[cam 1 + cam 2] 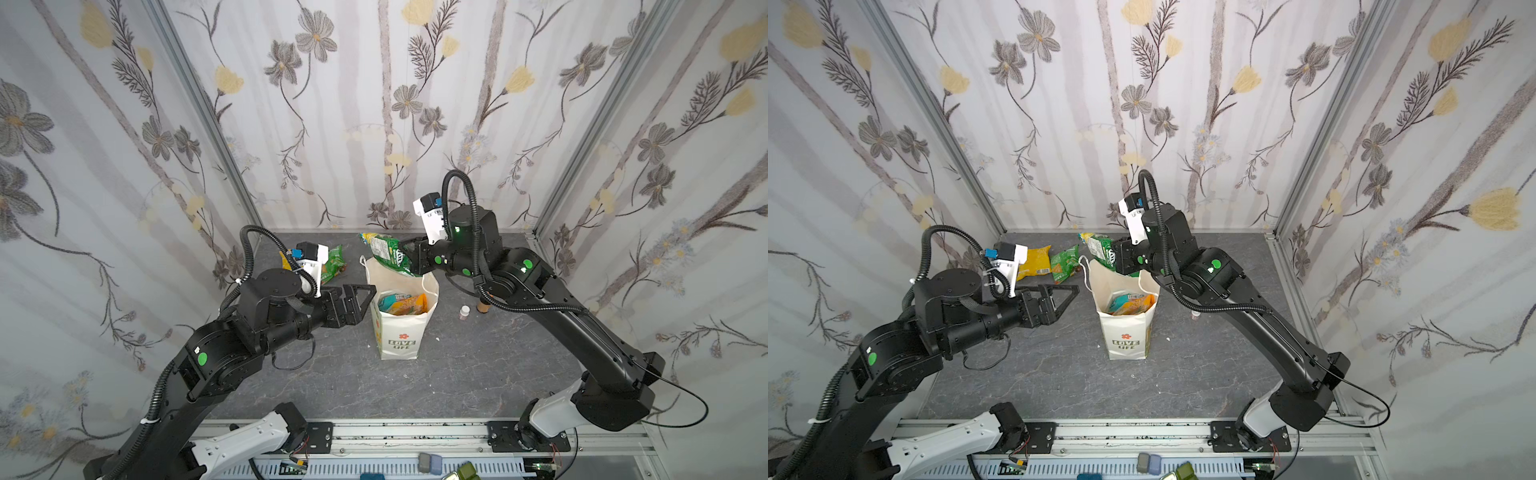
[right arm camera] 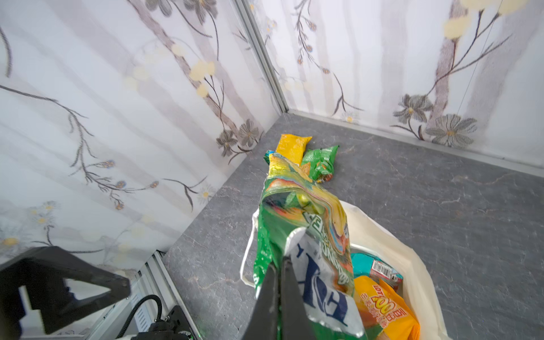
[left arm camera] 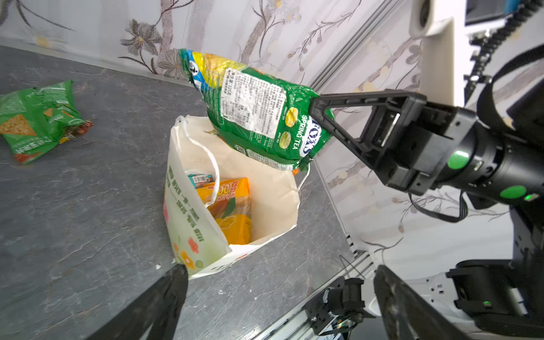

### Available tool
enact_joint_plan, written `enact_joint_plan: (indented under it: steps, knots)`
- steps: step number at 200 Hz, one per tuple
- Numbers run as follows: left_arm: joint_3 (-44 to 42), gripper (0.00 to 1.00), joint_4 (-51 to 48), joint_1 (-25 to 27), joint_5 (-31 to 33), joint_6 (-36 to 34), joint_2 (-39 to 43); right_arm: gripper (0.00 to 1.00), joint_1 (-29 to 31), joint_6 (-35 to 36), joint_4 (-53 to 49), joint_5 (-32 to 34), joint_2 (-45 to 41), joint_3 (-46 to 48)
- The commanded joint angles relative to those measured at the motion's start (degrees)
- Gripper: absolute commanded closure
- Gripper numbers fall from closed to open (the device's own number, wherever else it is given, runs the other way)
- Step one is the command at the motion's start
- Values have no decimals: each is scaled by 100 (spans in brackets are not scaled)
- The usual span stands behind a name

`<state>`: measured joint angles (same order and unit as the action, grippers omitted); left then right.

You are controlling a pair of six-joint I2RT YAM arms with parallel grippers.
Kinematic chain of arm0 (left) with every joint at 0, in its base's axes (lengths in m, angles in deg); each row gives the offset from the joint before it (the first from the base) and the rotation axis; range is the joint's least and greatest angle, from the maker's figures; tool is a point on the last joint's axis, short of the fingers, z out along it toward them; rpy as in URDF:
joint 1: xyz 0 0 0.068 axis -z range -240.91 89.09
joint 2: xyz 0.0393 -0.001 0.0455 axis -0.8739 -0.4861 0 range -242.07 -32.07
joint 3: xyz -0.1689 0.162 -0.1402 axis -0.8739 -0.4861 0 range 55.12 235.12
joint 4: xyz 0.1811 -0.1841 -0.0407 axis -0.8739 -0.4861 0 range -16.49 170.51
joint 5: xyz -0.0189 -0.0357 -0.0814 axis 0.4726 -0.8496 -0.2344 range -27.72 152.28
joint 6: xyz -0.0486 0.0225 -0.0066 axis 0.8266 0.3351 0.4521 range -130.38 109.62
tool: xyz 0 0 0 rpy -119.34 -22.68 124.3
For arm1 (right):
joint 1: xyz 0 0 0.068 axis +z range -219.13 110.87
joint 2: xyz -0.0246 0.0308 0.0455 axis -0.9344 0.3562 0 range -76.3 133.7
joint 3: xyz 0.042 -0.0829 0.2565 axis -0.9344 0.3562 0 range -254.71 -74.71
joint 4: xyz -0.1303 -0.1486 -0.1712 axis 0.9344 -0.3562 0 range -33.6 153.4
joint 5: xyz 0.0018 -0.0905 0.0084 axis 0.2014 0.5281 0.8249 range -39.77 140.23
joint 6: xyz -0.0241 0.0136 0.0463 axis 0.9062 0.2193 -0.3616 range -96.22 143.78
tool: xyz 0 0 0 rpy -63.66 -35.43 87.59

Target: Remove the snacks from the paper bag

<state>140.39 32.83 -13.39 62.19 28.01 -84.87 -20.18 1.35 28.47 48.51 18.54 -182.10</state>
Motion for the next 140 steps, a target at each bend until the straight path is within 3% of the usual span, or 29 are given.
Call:
enact_joint_plan:
  steps: [1,63,112,140]
  knots:
    - [-30,0,1111,-11,19,854,-49,100,6,83,758,-11,-163,-95]
    - [-982,0,4182,-329,-171,3169,-96,100,87,483,1087,99,-544,5]
    - [-1196,0,4776,-902,-550,4259,-430,100,168,684,1478,-128,-765,444]
    - [-1369,0,5281,-1210,-1235,5019,-819,100,231,821,1516,-223,-751,509]
